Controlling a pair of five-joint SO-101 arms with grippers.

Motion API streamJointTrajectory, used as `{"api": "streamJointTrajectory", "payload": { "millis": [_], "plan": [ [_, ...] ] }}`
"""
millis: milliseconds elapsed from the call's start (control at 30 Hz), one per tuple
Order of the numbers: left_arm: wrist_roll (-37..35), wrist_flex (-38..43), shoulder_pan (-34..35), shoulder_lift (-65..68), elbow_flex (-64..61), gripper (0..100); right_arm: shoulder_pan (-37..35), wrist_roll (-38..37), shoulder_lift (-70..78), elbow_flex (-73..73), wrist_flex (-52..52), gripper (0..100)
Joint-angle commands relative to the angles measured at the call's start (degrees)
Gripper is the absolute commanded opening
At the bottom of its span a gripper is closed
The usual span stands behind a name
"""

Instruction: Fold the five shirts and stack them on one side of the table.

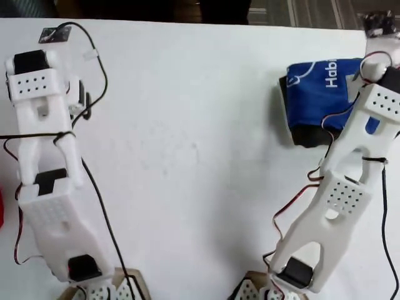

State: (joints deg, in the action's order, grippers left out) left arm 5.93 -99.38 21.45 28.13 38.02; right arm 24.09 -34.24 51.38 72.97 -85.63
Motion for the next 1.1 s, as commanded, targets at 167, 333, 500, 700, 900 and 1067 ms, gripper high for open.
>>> {"api": "streamJointTrajectory", "payload": {
  "millis": [167, 333, 500, 700, 900, 1067],
  "plan": [
    [3.9, -1.6, 6.0, -1.2, 0.9, 14, 6.5, -4.6, 10.2, 4.1, 5.8, 1.9],
    [7.1, -2.6, 9.9, -1.2, 0.9, 14, 6.5, -4.6, 9.0, 11.2, 4.0, 2.2],
    [9.5, -2.6, 14.8, -3.3, 0.7, 14, 2.9, -4.6, 7.4, 21.1, -4.2, 5.4],
    [16.4, -2.6, 22.3, -13.0, 0.4, 14, -2.7, -4.6, 3.3, 21.7, -13.9, 6.0],
    [23.1, -1.8, 33.7, -13.4, 0.4, 14, -6.1, -0.7, -0.4, 21.5, -16.0, 1.8],
    [24.2, 3.3, 41.1, -10.0, 0.4, 14, -8.4, 2.5, -9.2, 20.8, -16.0, 1.8]
  ]
}}
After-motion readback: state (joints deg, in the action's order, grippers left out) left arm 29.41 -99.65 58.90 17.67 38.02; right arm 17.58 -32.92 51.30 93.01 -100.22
